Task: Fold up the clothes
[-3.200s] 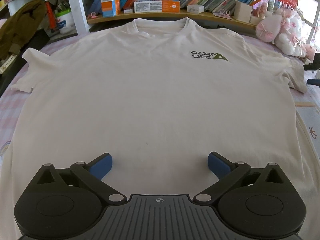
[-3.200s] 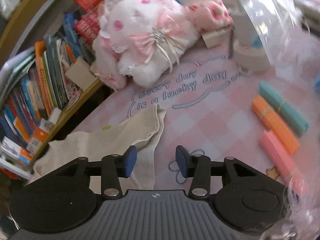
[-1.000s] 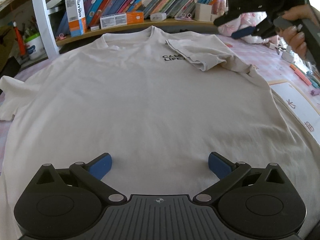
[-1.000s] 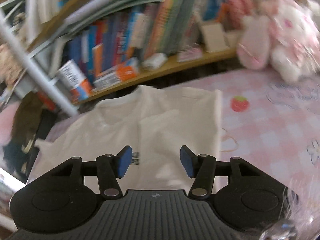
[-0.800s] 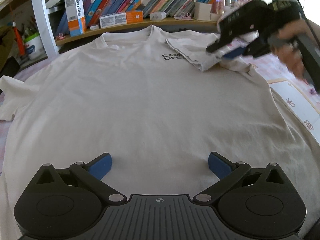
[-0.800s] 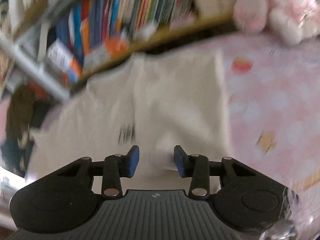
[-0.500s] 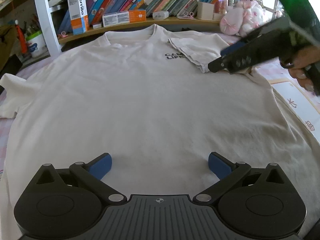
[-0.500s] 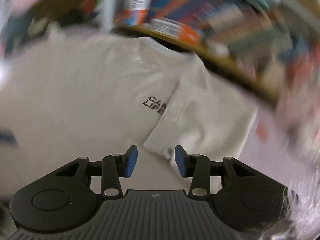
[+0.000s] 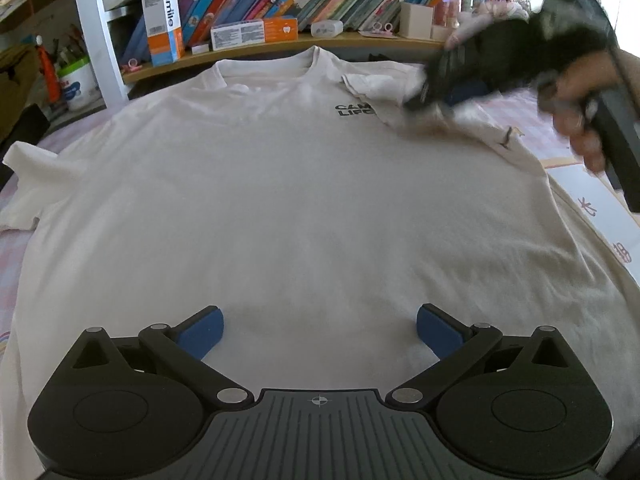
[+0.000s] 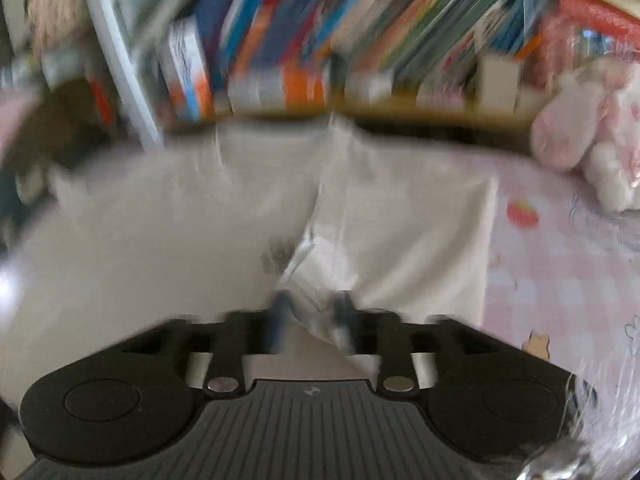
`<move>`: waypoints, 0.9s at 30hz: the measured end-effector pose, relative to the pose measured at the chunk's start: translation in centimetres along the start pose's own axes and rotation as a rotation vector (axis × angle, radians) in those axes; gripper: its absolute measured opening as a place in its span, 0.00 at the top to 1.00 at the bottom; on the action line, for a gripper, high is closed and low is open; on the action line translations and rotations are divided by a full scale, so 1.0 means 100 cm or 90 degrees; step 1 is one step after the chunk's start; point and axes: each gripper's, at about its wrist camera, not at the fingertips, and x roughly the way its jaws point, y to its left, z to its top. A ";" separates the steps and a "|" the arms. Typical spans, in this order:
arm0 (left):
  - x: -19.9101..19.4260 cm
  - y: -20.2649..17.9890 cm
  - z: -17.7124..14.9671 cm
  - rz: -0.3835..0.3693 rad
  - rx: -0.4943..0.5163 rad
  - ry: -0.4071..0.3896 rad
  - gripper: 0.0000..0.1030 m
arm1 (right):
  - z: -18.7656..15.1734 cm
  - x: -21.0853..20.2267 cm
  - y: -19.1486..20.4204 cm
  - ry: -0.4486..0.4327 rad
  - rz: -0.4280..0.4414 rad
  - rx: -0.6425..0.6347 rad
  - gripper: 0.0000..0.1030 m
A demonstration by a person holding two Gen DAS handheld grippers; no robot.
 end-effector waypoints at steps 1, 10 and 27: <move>0.000 0.000 0.001 0.000 0.000 0.001 0.00 | -0.003 0.002 0.002 0.012 -0.004 -0.019 0.49; 0.001 0.000 0.000 -0.002 0.003 -0.002 0.00 | 0.026 -0.004 0.000 -0.058 0.016 -0.006 0.57; -0.002 0.025 0.006 -0.021 -0.020 -0.008 0.00 | -0.003 -0.013 0.010 -0.025 -0.016 0.064 0.57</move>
